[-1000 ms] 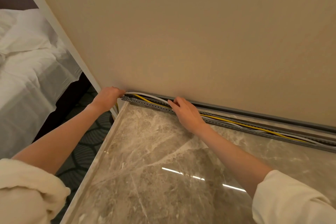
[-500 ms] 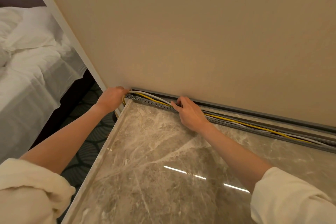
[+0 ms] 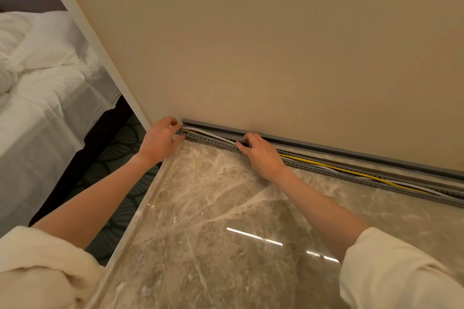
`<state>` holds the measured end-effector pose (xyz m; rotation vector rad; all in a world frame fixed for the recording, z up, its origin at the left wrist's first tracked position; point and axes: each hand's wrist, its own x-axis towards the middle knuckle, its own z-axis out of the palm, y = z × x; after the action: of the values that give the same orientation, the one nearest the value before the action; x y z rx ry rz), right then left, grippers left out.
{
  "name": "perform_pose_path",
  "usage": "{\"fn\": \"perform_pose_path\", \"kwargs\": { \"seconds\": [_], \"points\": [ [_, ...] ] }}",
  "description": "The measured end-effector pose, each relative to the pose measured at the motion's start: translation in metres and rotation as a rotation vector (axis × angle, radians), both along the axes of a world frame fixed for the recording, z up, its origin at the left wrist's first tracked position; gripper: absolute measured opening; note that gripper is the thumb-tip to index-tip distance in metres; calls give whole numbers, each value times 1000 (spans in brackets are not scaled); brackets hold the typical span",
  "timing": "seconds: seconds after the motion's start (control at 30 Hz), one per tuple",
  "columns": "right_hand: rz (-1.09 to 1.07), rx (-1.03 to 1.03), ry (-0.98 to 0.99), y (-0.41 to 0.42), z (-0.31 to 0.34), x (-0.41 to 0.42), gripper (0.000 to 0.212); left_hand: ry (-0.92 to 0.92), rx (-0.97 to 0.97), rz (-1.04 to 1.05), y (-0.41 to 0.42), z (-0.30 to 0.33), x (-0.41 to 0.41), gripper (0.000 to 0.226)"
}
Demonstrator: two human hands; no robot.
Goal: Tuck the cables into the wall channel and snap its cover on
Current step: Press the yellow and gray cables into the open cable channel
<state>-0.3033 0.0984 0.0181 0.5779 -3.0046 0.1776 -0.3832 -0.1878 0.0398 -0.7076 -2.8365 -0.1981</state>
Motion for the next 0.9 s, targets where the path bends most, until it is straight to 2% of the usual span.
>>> {"fn": "perform_pose_path", "kwargs": {
  "seconds": [0.2, 0.33, 0.43, 0.5, 0.6, 0.67, 0.8, 0.9],
  "points": [
    [-48, -55, -1, -8, 4, 1, 29, -53, -60, -8, 6, 3, 5, 37],
    [-91, -28, -33, -13, 9, 1, 21, -134, -125, 9, 6, 12, 3, 42],
    [-88, -7, -51, -15, 13, 6, 28, -189, -158, 34, 8, 15, 9, 50],
    [-69, 26, -54, -15, 14, 10, 43, -214, -187, 57, 9, 14, 14, 57],
    [-37, 25, -39, -13, 16, 14, 66, -187, -191, 84, 12, 14, 22, 56],
    [-34, 26, -9, -12, 15, 16, 63, -157, -168, 53, 21, 12, 27, 57],
    [-53, 53, 37, -4, 8, 20, 44, -189, -178, -26, 40, 7, 35, 65],
    [-65, 20, 7, 2, 3, 23, 45, -200, -179, 8, 47, 5, 34, 64]
  ]
}}
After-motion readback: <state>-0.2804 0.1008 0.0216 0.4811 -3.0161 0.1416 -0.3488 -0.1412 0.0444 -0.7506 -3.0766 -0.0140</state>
